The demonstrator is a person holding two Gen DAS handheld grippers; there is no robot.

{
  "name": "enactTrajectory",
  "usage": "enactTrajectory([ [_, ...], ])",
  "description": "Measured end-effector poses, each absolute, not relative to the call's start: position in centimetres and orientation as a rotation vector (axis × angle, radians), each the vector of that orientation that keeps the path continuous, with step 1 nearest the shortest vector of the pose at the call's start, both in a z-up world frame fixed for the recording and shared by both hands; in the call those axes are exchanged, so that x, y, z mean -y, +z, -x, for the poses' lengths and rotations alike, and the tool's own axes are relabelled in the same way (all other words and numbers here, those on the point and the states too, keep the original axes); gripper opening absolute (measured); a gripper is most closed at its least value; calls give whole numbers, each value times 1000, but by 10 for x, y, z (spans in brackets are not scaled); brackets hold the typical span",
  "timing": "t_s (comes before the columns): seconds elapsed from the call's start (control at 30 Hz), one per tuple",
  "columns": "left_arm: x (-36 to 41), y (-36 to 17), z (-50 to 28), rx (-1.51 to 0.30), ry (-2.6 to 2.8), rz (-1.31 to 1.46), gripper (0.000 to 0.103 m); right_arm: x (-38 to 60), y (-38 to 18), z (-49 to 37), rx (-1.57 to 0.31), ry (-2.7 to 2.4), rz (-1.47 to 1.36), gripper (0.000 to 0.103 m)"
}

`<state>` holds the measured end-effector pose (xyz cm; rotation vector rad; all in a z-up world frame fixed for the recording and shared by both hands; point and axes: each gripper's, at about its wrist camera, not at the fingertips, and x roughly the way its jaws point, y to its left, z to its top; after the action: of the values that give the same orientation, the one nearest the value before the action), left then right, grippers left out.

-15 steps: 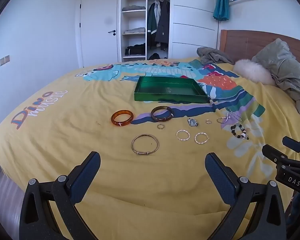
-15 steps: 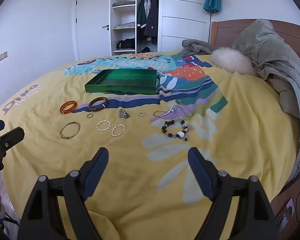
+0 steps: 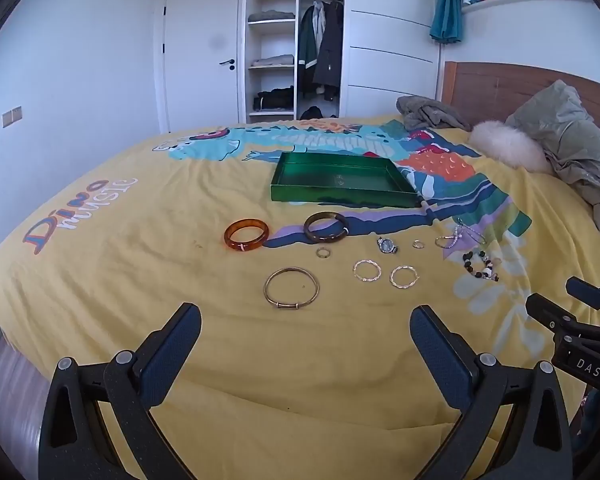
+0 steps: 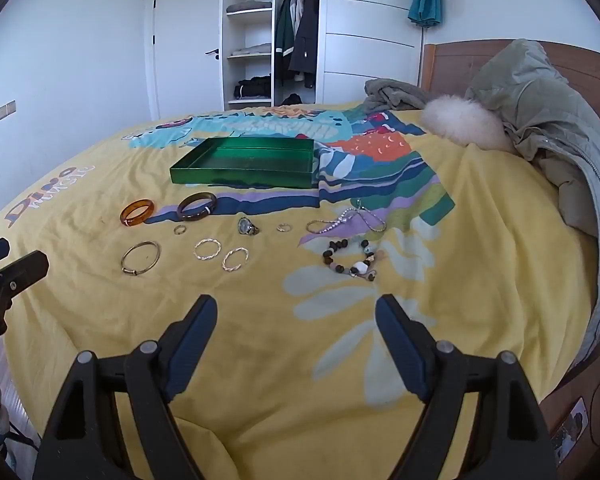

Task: Organize jewelry
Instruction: 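Move both tools toward the jewelry spread on the yellow bedspread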

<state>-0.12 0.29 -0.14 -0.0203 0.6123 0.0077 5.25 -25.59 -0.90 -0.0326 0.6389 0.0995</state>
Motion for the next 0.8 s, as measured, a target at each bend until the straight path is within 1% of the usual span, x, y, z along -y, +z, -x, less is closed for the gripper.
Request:
enactTrajectory([
  [0.5,-2,-6,-2,-621,25,25,103,258,-11,-52,-638,85,38,81],
  [0.8,-8,-1,3,-607,44,27,103,275,-12,-53,-625,83,-18,81],
])
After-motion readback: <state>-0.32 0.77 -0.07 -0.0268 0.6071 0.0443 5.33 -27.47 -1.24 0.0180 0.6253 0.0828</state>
